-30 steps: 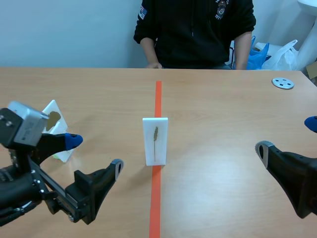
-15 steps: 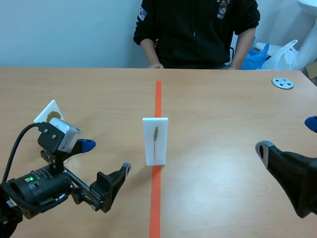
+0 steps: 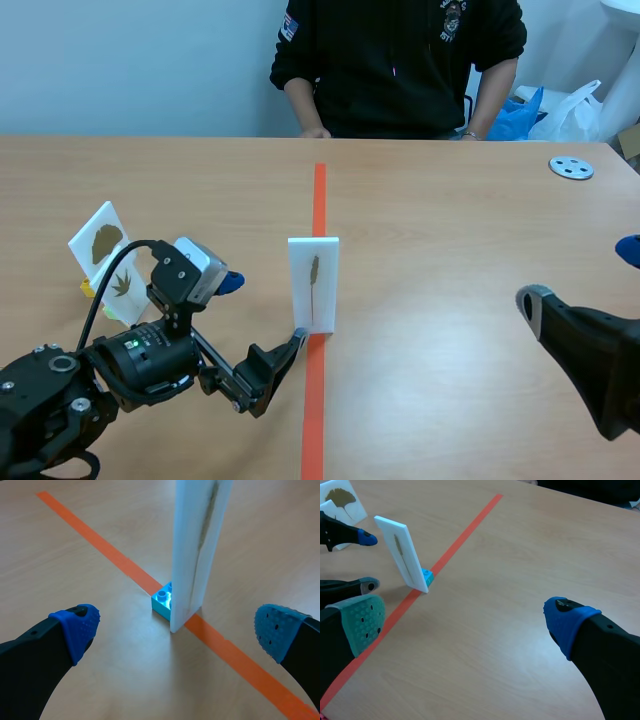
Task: Sort the leaf by its shape. The table is split by an orange tape line. A compound leaf with several leaflets goes to the left side, a simple leaf with one blade goes to the right side. Return to the home posture when a red brick is placed on the table.
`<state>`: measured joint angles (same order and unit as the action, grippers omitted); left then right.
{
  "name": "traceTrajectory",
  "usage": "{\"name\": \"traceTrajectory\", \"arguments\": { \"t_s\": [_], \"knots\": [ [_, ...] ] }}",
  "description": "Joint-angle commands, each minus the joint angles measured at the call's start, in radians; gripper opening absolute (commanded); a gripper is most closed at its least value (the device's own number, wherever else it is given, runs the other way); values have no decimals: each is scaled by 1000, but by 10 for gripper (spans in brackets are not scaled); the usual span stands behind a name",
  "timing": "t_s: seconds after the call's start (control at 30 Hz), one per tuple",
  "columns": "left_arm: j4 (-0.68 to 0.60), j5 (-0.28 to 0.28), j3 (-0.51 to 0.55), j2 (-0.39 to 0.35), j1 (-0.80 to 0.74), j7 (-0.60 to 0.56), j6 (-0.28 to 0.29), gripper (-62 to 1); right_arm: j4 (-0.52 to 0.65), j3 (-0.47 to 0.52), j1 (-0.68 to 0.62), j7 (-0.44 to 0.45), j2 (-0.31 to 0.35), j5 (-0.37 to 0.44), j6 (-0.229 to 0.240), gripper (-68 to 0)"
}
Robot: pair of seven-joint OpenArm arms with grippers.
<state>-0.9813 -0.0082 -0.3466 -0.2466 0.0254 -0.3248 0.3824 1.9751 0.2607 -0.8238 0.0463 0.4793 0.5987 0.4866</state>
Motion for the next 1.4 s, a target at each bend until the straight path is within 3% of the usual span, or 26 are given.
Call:
{"name": "traceTrajectory", "arguments": {
  "t_s": [0.0, 0.2, 0.5, 0.97, 1.23, 1.37],
  "knots": [
    [8, -1, -10, 7, 35, -43, -2, 14, 11, 8, 12, 8, 8, 7, -4, 4],
    [101, 36, -67, 19, 113, -111, -2, 14, 11, 8, 12, 8, 8, 7, -7, 4],
    [171, 36, -194, 21, 208, -179, -2, 14, 11, 8, 12, 8, 8, 7, -7, 4],
    [303, 36, -289, 55, 277, -213, -6, 14, 11, 8, 12, 8, -9, 8, -7, 4],
    [335, 44, -294, 72, 292, -233, -56, -163, 11, 8, 12, 8, -9, 8, -7, 4],
    [335, 43, -294, 72, 291, -233, -79, -326, 11, 8, 12, 8, -9, 8, -7, 4]
  ]
}}
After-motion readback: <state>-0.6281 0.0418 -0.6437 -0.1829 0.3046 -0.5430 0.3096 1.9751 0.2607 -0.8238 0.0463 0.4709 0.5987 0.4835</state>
